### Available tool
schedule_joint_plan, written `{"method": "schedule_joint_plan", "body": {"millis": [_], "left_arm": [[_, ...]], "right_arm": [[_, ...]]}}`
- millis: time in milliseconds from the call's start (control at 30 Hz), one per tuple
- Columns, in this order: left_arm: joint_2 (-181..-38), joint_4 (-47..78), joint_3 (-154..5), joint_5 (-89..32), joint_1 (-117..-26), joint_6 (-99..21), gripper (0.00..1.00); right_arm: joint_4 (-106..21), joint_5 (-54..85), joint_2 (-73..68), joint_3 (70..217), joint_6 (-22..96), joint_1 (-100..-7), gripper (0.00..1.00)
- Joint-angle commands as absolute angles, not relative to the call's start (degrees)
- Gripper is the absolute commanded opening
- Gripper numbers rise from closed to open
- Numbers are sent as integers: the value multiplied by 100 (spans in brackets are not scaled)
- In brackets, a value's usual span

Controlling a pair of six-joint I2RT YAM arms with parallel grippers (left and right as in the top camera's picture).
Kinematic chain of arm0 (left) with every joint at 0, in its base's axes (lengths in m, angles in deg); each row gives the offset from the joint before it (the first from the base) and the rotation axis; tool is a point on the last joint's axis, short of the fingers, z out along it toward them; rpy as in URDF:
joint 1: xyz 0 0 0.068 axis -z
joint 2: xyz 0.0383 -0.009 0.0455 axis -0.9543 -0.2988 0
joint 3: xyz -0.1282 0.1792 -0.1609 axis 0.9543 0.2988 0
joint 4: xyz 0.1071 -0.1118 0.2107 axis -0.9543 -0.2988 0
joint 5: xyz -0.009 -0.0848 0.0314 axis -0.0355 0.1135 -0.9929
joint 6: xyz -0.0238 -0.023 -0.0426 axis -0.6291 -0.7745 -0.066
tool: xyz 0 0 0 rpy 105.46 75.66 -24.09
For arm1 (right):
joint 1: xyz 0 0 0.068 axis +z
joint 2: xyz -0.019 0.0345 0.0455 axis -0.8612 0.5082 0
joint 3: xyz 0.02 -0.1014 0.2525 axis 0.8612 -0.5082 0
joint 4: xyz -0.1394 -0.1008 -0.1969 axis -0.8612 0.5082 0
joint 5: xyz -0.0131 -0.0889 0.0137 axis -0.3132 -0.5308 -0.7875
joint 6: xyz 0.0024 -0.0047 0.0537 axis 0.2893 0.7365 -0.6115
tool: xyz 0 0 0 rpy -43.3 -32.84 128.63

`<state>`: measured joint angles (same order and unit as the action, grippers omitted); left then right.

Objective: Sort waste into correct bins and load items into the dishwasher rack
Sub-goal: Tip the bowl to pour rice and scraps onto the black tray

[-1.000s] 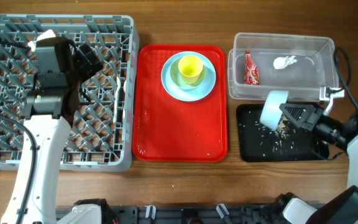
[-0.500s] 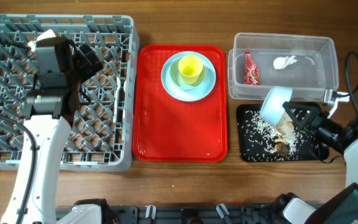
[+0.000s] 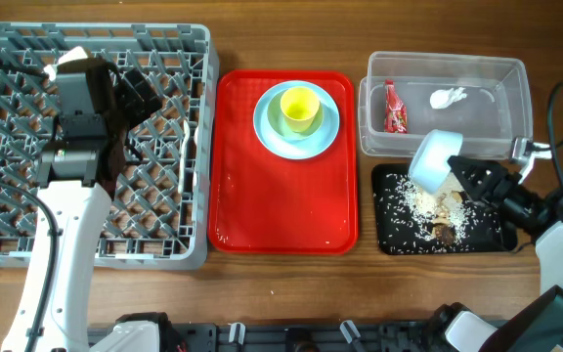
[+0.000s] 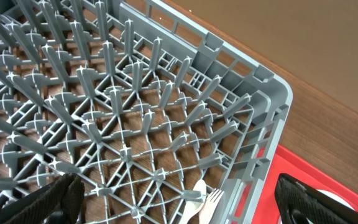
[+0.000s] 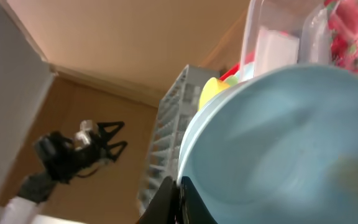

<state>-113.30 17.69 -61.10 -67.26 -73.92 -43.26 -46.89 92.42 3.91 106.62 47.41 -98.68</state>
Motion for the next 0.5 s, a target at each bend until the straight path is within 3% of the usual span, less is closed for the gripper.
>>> {"method": "schedule_joint_plan", "body": {"millis": [0,300,467], "left_arm": [[-11300,1778,-6197,-6698,-7425,-4402,100],[-11300,1780,-6197,-6698,-7425,-4402,100],[-11300,1778,-6197,-6698,-7425,-4400,100]], "right_arm": [[-4131,9405,327,10645,5377,-9888,4],[-4363,9777,327,10645,4837,-9890,4],[-4645,8496,323,10647,4636,-9818,4]]}}
